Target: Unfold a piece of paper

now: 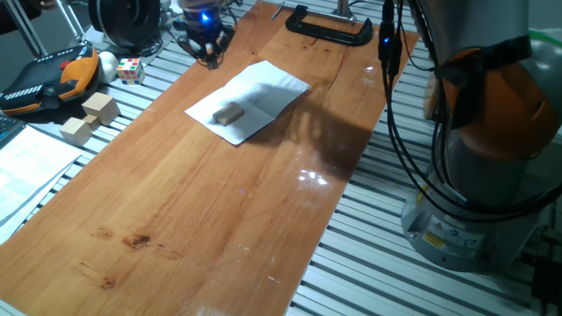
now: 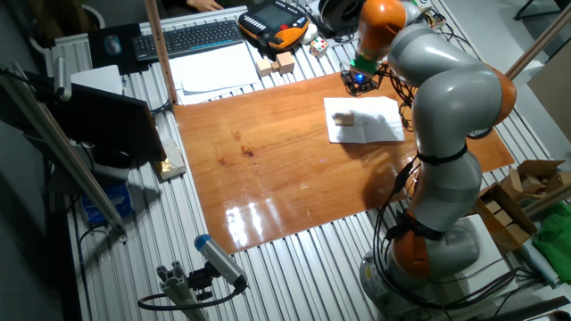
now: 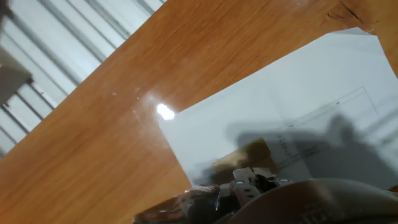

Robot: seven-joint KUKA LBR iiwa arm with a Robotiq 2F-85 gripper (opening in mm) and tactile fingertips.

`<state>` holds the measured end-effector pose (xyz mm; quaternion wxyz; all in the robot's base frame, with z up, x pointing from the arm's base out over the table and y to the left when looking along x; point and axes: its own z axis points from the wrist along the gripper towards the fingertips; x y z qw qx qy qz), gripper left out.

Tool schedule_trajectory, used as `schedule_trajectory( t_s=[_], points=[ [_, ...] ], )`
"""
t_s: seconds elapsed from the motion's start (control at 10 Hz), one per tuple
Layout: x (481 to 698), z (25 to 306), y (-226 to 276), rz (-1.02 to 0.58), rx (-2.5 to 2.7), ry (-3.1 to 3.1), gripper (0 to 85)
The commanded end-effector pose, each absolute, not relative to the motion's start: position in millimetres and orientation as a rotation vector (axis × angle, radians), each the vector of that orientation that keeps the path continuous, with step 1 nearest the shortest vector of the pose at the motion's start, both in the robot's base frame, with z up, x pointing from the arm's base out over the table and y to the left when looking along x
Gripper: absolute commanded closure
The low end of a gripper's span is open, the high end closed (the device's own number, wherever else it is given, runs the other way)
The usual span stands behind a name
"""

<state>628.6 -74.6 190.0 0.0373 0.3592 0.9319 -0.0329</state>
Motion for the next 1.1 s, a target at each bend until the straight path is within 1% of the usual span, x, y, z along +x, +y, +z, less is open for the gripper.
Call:
schedule_trajectory(
  t_s=[0.0,0.5,1.0],
  points=[
    [625.7,204.5,-52.3,-0.104,1.097,2.866,83.0],
    [605.6,224.9,-34.8,-0.070,1.036,2.897,83.0],
    [598.7,232.8,-32.8,-0.051,0.971,2.924,83.0]
  ],
)
